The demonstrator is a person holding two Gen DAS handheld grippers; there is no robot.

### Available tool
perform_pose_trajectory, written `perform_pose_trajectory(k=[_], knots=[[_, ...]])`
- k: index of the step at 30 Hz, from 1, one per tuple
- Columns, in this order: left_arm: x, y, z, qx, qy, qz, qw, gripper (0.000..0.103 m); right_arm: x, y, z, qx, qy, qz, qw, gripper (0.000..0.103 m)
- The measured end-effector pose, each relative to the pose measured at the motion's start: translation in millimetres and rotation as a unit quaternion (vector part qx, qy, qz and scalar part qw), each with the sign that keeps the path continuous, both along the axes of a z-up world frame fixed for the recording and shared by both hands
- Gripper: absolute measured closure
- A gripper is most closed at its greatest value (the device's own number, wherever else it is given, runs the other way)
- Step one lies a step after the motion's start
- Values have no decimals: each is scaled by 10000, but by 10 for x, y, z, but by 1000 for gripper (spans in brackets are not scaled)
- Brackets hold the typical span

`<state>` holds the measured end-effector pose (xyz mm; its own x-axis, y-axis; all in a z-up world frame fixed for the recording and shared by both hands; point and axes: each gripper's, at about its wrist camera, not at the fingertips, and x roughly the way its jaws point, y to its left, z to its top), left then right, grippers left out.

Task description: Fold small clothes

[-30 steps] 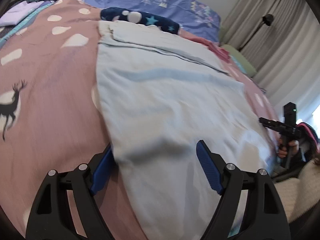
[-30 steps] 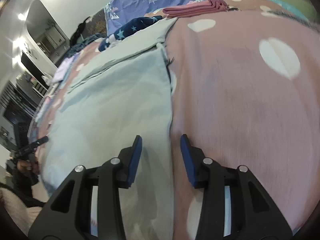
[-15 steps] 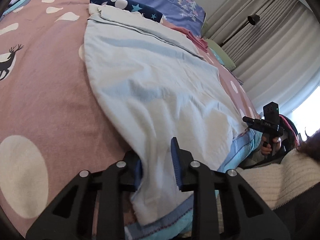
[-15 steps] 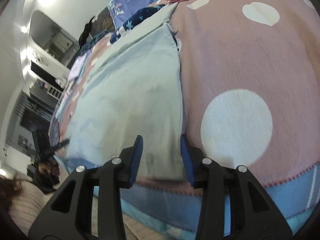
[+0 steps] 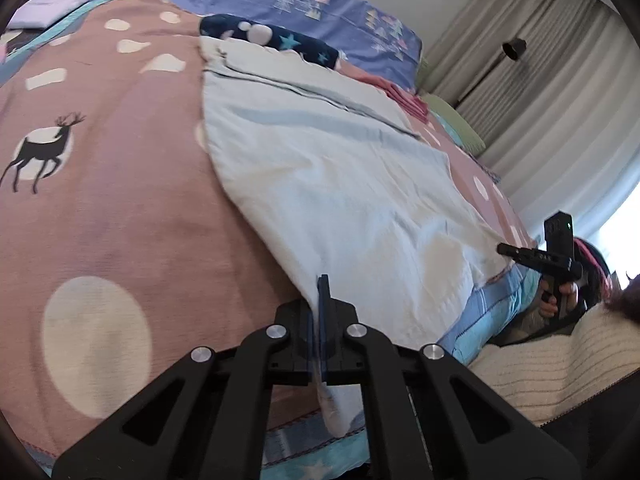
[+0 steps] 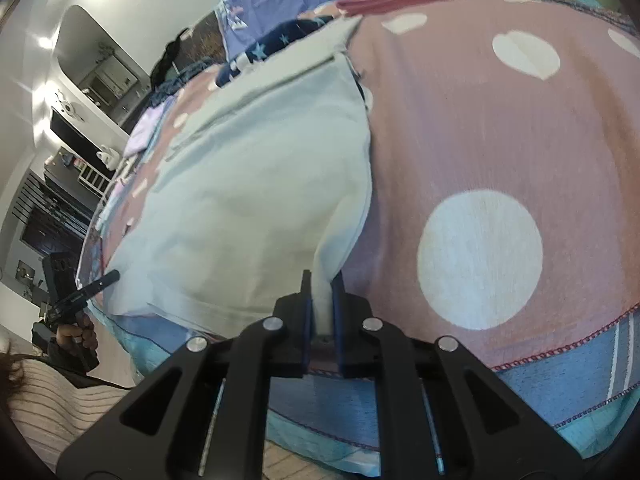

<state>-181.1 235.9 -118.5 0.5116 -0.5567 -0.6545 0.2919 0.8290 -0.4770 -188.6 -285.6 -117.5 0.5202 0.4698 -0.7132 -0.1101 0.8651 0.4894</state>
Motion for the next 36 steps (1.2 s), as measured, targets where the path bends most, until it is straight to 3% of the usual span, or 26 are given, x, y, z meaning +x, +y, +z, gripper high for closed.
perform_pose_trajectory(k=[11, 14, 18, 23, 28, 31, 36], knots=[[-26, -12, 184, -260, -303, 130, 9991, 102, 21, -209, 290, 1015, -508, -141, 9934, 95], [-39, -36, 499, -264, -779, 136, 9965, 102, 33, -236, 459, 1376, -814, -131, 9870, 95], [-109, -44, 1074, -27, -1620, 192, 9866, 102, -54, -283, 940, 1649, -1673, -13, 9720, 96], [-271, -49, 1455, 128, -2040, 166, 9787, 102, -327, -355, 1425, 1463, -2395, 52, 9598, 96], [-409, -50, 1457, 254, -2030, 151, 9787, 102, -462, -442, 1500, 1403, -2607, 115, 9551, 95], [-233, -52, 1283, 265, -1713, 212, 9846, 102, -196, -373, 1358, 1195, -2265, 112, 9666, 95], [158, -70, 1133, 225, -1367, 279, 9900, 102, 251, -285, 1162, 1431, -1829, 99, 9726, 95]])
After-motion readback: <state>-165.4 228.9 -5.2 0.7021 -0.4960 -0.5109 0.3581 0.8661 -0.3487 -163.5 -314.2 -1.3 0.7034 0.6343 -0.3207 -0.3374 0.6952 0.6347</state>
